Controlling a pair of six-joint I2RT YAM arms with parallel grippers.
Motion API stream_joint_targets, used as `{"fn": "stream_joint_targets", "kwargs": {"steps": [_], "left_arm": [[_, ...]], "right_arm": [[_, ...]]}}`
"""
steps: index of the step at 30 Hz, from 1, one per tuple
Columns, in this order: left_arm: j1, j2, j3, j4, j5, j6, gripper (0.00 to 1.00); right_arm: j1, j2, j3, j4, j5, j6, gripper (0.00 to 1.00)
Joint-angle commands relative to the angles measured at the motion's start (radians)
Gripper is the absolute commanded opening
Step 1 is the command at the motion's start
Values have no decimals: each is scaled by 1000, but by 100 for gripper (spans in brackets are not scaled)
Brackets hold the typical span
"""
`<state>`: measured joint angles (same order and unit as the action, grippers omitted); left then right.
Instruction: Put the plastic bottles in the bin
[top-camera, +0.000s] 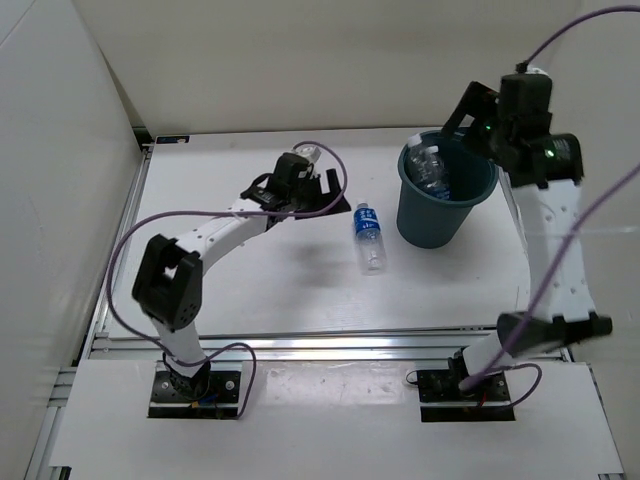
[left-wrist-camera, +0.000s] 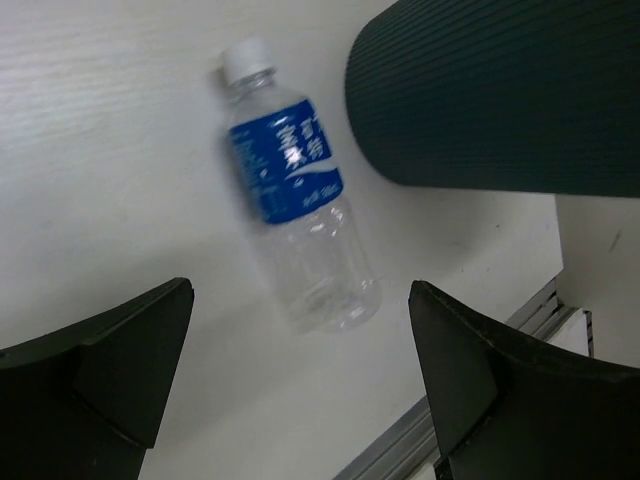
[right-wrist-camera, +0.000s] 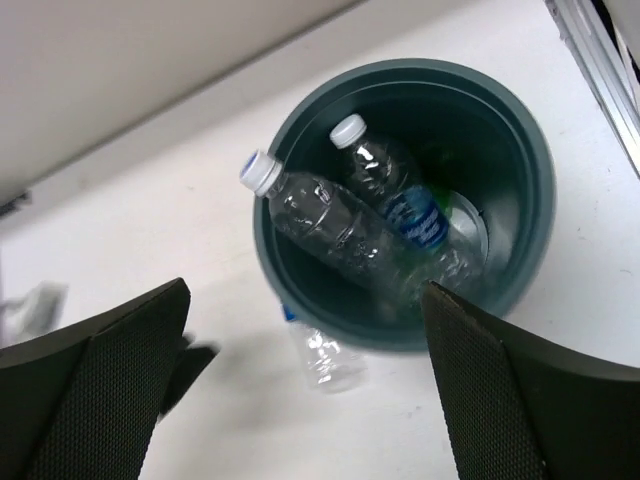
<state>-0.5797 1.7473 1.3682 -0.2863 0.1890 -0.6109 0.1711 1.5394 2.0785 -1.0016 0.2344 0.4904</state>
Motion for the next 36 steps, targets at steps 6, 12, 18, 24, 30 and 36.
{"fn": "stream_joint_targets", "kwargs": {"steps": [6,12,18,24,30,36], "left_arm": [[-58,317,294,49,174,-23,100],[-111,463,437,49,245,-23,100],[-111,521,385,39,316,-35,95],[-78,469,279,30,323,-44,70],[-78,500,385,30,333,-53,100],[-78,583,474,30,333,-127,100]], "right_arm": [[7,-162,-95,-140,-44,51,100],[-13,-183,-66,-172,-46,14,100],[-74,-183,-66,-193,-79,-16,100],[-117,-183,-112,-193,-99,-16,100],[-117,-174,-138,-193,-136,-7,100],[-117,-174,-129,-193,-145,-16,100]]}}
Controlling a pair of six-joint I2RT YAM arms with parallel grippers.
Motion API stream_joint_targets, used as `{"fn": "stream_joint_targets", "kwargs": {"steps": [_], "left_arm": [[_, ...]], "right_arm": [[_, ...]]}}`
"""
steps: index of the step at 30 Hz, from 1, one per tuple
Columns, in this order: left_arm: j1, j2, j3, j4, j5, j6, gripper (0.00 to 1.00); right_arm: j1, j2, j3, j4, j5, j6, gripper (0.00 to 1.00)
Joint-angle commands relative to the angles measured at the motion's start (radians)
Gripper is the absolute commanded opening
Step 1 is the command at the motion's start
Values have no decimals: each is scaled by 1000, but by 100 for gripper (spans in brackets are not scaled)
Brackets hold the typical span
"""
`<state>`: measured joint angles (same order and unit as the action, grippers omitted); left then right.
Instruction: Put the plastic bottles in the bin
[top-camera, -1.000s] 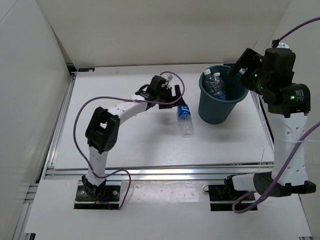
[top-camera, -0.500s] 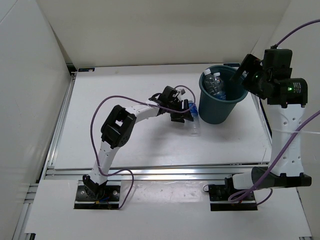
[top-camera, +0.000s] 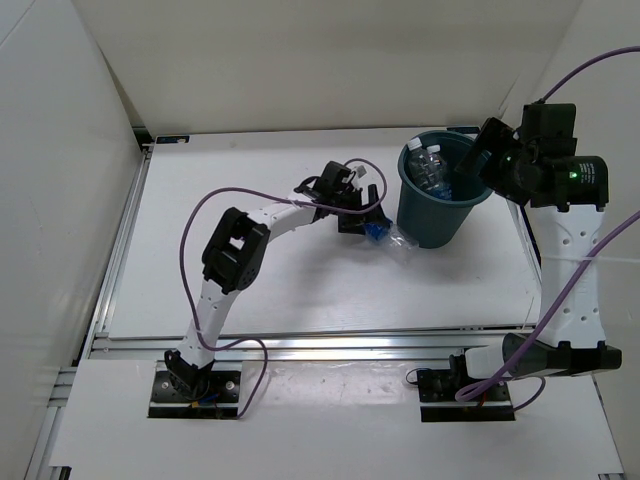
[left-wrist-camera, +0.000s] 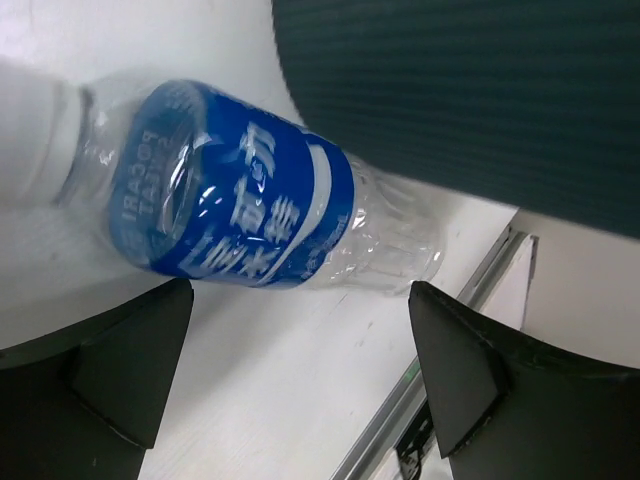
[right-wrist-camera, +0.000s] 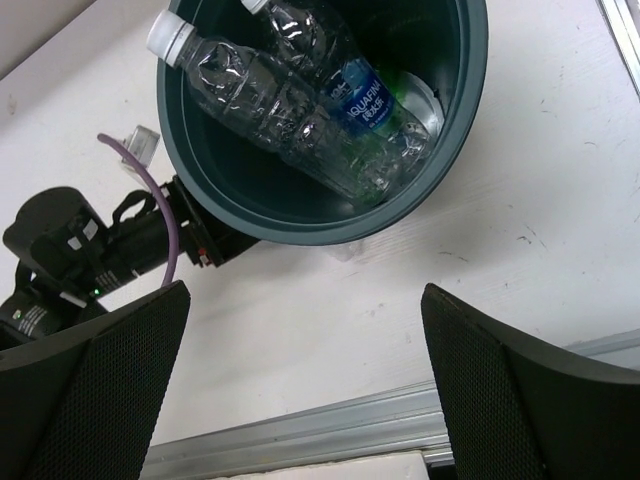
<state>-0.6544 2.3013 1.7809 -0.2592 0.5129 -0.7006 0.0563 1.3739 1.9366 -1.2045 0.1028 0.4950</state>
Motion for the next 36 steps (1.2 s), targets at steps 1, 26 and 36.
{"fn": "stream_joint_targets", "kwargs": {"steps": [1,26,36], "left_arm": [[-13,52,78,3,9,-59,100],[85,-26,-53,3,93,-88,39],[167,-376,10,-201,-166,53,40]], "right_arm": [[-12,-21,13,10,-14,-21,100],[-21,-36,-59,-9,-23,-10,100],[-53,-7,-48,0,-43,10,100]]}}
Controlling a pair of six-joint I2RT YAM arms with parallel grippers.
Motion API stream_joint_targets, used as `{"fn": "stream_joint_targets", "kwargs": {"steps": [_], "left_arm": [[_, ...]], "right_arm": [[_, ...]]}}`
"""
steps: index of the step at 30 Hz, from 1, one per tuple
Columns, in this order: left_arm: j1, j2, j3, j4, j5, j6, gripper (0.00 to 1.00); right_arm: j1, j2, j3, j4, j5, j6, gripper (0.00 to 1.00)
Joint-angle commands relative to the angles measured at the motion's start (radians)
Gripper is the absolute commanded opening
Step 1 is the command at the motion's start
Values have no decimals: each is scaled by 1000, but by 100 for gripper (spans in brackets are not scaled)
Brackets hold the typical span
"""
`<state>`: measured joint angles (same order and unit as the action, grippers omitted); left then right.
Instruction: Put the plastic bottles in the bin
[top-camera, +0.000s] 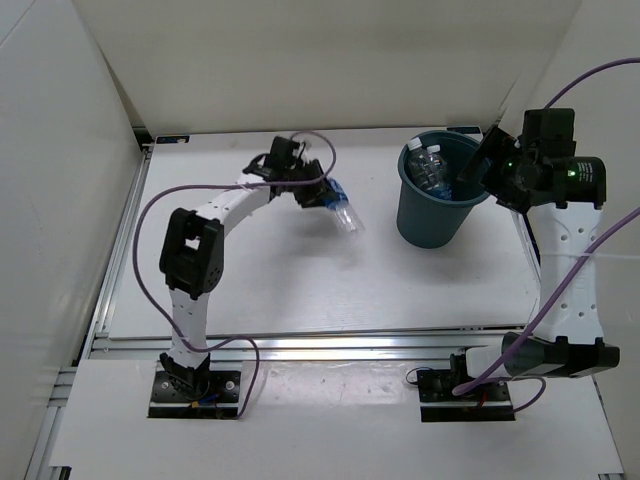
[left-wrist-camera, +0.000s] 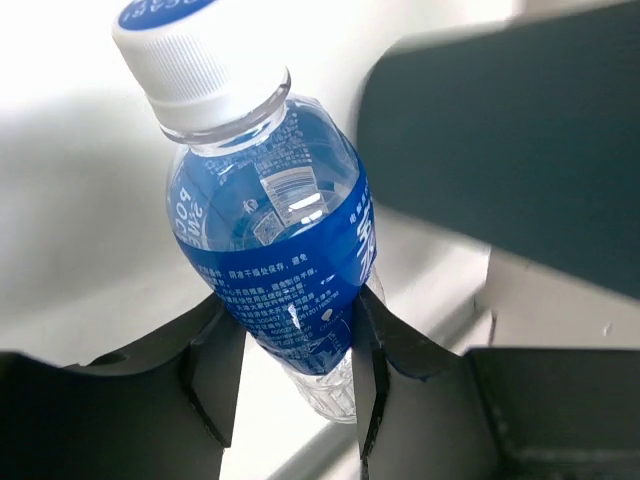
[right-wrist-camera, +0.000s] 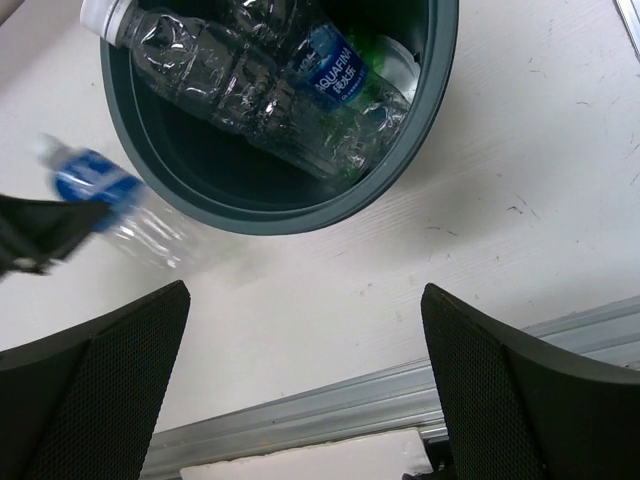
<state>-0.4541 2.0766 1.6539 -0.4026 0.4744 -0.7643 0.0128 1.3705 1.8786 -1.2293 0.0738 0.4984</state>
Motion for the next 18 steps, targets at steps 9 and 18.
{"fn": "stream_joint_targets", "kwargs": {"steps": [9,18], "left_arm": [[-172,174,921,-58,-272,298,50],[-314,306,952,162,-313,309,51]], "right_arm": [[-54,-13,131,2,8,28,100],[-74,-36,306,-61,4,-9,100]]}}
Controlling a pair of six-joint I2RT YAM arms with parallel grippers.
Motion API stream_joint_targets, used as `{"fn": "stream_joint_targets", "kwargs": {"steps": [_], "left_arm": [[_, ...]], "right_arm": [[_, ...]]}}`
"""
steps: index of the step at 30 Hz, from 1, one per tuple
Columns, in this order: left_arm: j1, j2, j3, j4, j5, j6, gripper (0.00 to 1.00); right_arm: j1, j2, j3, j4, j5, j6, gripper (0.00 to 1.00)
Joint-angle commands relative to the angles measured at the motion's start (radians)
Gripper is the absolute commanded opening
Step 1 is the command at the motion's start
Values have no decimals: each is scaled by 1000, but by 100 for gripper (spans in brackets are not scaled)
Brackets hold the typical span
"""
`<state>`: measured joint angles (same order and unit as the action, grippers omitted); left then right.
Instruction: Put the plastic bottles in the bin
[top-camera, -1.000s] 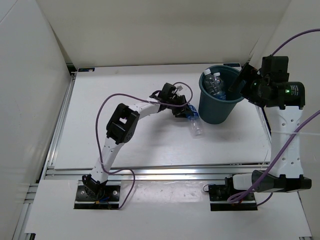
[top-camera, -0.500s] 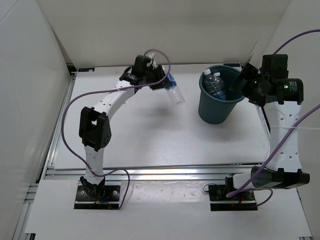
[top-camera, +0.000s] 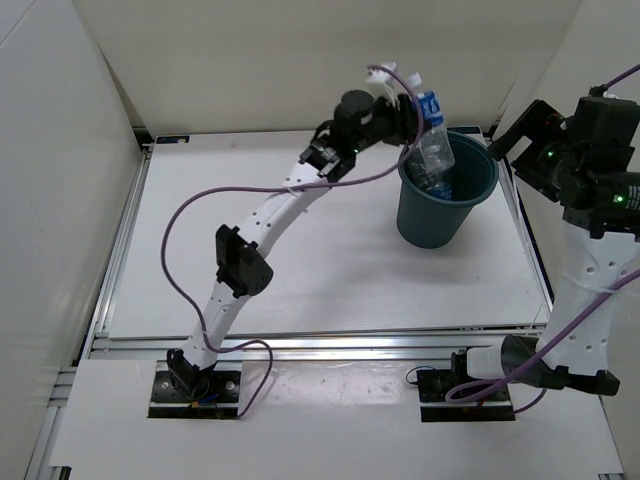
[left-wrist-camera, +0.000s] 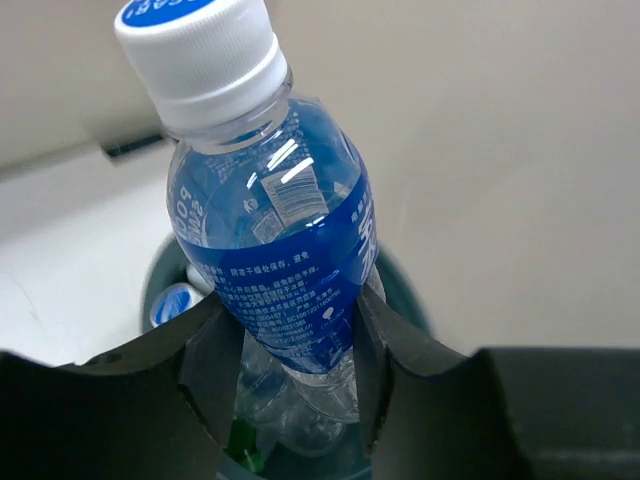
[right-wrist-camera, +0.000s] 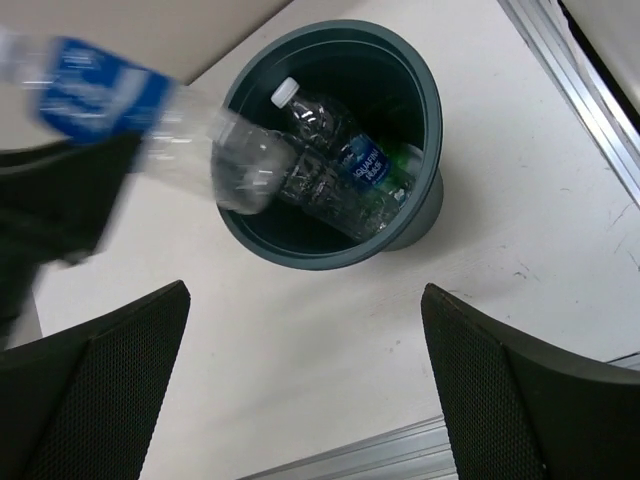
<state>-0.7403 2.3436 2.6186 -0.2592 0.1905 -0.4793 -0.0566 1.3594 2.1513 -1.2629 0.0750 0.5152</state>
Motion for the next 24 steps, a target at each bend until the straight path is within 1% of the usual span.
{"fn": "stream_joint_targets", "kwargs": {"steps": [1,2,3,4,5,6,7,8,9,10,11,12,13,14,15,16,17,18,19,20,21,22,23,24], "left_arm": [[-37,48,-12,27,-29,24,52],[-53,48,-12,28,-39,24,53],[-53,59,-12,28,-39,33,58],[-65,59,-28,28,-48,48,67],[-65,40,-58,28,-48,60,100],[-65,22,-74,28,-48,83,100],[-65,-37,-94,28,-48,120,100],[-53,-76,-116,18,-86,140,100],[-38,-122,-190,18,-112,184,100],[-37,-241,-250,9,-152,205,100],[-24,-309,-323,9,-199,223,100],[-13,-378,-485,9,-321,238,100],[-1,-515,-571,9,-386,238,100],[-1,-590,-660,9,-445,229,100],[11,-663,-844,9,-570,207,100],[12,-738,-936,9,-618,183,100],[25,-883,-1024,0,-656,141,100],[36,-956,-1187,0,-739,118,100],[36,-1027,-1265,0,-779,98,100],[36,-1163,-1337,-9,-821,88,100],[36,-1226,-1405,-21,-927,88,100],[45,-1286,-1515,-38,-985,88,100],[45,-1394,-1563,-72,-1041,88,100],[58,-1443,-1604,-87,-1162,100,100]], "right_arm": [[-5,-37,33,-27,3,-35,100],[-5,-46,24,-27,3,-35,100],[-5,-46,15,-27,3,-35,100],[-5,-46,3,-27,3,-26,100],[-5,-46,-20,-36,3,-26,100],[-5,-46,-21,-36,12,-15,100],[-5,-46,-36,-36,23,-15,100],[-5,-46,-50,-36,34,-3,100],[-5,-46,-50,-36,34,9,100],[-5,-36,-62,-36,34,9,100],[-5,-26,-62,-36,17,20,100],[-5,-26,-80,-36,-6,20,100],[-5,-1,-93,-61,-51,35,100],[-5,15,-93,-76,-69,48,100],[-5,30,-93,-91,-81,57,100],[-5,56,-93,-105,-90,57,100],[-5,56,-93,-119,-90,74,100],[-14,66,-109,-119,-105,84,100],[-14,52,-132,-98,-115,85,100],[-26,43,-183,-83,-115,94,100],[-26,12,-209,-41,-127,94,100],[-37,-5,-234,-15,-151,94,100],[-37,-14,-246,3,-152,94,100],[-37,-14,-231,3,-133,104,100]]}}
